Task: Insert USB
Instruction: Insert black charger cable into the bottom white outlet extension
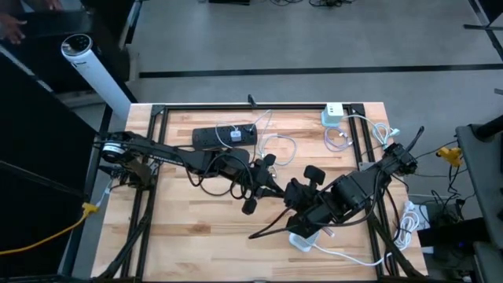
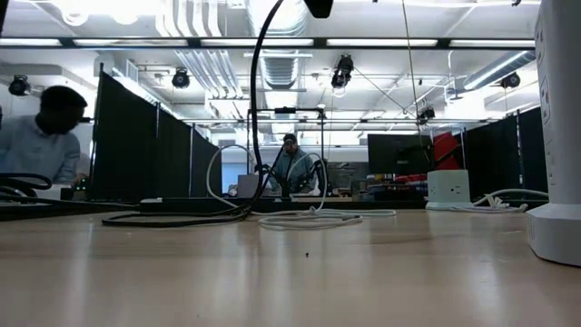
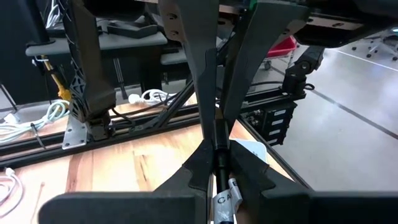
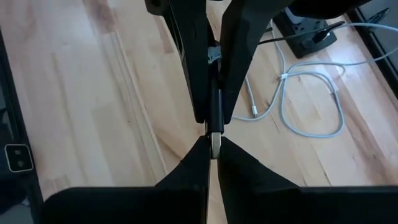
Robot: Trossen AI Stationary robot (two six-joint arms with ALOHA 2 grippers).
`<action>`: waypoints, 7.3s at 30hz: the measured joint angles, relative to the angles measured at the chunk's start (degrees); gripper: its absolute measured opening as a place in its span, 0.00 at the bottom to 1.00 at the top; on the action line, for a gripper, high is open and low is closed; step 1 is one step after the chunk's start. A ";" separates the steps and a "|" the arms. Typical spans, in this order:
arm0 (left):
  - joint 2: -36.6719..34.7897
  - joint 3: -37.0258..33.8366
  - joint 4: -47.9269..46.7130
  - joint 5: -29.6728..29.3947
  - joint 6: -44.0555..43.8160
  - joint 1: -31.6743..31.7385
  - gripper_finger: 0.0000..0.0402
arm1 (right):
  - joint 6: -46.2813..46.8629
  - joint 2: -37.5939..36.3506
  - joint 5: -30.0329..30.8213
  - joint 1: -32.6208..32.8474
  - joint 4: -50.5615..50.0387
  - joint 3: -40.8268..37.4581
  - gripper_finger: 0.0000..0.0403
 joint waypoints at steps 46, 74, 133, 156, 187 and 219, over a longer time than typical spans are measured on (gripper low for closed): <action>2.67 0.17 4.23 -2.86 -5.09 0.27 0.13 | -6.67 0.02 -12.39 -4.57 -3.10 -0.04 0.01; 2.71 0.17 3.51 -2.97 -3.80 0.32 0.05 | -6.67 0.02 -10.92 -4.50 -2.91 -0.04 0.01; 32.97 9.77 -1.58 1.83 14.87 -4.11 0.05 | 39.88 4.98 -23.86 19.99 20.45 -33.57 0.37; 35.32 12.91 -2.07 1.67 11.48 -4.25 0.05 | 36.81 4.94 -23.99 18.71 23.27 -36.11 0.00; 35.34 5.33 14.58 1.41 8.95 -4.73 0.05 | 36.85 5.09 -22.90 18.01 25.20 -36.17 0.00; 39.63 6.14 24.80 1.84 2.01 -5.58 0.05 | 41.21 5.01 -21.55 19.26 28.07 -37.88 0.00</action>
